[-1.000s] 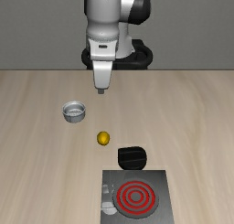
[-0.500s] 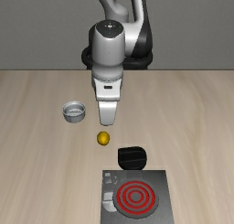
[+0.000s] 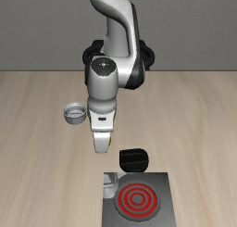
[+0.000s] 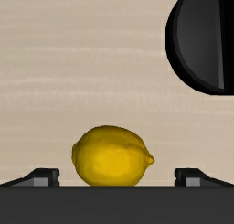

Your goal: Pick up the lemon and place it on the ramekin with the stove turned on

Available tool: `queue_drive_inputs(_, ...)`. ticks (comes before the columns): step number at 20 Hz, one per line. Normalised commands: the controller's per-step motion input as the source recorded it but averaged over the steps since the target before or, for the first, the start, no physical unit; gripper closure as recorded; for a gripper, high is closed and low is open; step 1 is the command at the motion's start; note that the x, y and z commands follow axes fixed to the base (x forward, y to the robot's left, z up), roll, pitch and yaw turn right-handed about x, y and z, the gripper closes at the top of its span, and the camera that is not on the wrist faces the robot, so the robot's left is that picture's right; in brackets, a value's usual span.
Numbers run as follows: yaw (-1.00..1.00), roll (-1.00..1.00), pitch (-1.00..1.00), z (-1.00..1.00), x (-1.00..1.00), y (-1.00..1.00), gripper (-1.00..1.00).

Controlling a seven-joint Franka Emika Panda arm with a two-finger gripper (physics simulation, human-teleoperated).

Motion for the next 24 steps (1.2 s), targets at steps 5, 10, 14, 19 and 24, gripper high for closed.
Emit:
queue_drive_inputs(5, 0.00, 0.00, 0.00, -0.80, 0.00, 0.20, -1.00)
queue_drive_inputs(10, 0.00, 0.00, 0.00, 0.00, 0.00, 0.00, 1.00)
queue_drive_inputs(14, 0.00, 0.00, 0.00, 0.00, 0.00, 0.00, 1.00)
queue_drive_inputs(19, 0.00, 0.00, 0.00, 0.20, 0.00, 0.00, 1.00)
queue_drive_inputs(24, 0.00, 0.00, 0.00, 1.00, 0.00, 0.00, 1.00)
